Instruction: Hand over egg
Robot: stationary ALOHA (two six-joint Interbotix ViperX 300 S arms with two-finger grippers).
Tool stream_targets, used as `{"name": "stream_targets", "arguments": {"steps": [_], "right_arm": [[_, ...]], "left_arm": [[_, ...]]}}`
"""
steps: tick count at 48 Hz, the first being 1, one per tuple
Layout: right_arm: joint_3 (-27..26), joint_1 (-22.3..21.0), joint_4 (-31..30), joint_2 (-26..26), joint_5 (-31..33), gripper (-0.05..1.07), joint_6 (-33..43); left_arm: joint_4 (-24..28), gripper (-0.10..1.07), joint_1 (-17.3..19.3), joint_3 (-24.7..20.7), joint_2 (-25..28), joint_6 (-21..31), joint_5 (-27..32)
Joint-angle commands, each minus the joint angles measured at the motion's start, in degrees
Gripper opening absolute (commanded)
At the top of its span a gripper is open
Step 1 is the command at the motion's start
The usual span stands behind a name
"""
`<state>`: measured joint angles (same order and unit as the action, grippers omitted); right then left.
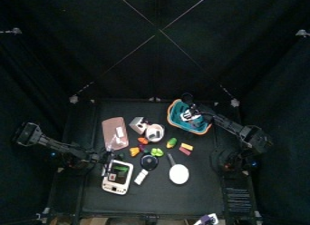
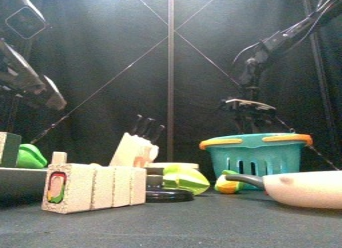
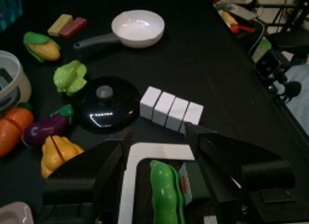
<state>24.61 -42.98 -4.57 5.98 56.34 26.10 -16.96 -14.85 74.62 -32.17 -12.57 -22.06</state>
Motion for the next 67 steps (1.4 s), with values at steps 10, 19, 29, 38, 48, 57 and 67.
{"name": "stream_targets", "arguments": {"steps": [10,19,29,38,48,57,67], "right_arm": [[1.85,6.86,-1.93,7.47,-1.76,0.72,-0.18],[3.52,11.07,-2.02,11.16,-2.11,0.72,0.35],[7.47,16.44,0.62,16.88,-7.56,0.72,0.70],[12.48,18.19,6.94,22.41,-15.82,0.72,0.09],[19.60,21.53,6.59,28.21,-26.46,0.72,0.09],[25.05,22.06,10.46,30.06,-36.21,0.72,1.58],[28.21,26.28,10.63,29.88,-41.31,0.72,0.88]], "left_arm": [[2.02,0.87,3.69,-4.39,3.96,-0.09,-4.13],[3.16,0.87,7.12,-7.82,7.47,-0.26,-7.29],[3.52,0.87,8.88,-10.11,11.43,-0.26,-13.54],[3.87,0.87,9.84,-12.48,16.52,-0.35,-18.02],[5.89,0.87,11.51,-17.05,23.73,-0.35,-20.39],[5.80,0.88,12.57,-22.41,30.23,-0.35,-23.12],[6.06,0.88,13.10,-25.75,35.16,-0.53,-25.49]]}}
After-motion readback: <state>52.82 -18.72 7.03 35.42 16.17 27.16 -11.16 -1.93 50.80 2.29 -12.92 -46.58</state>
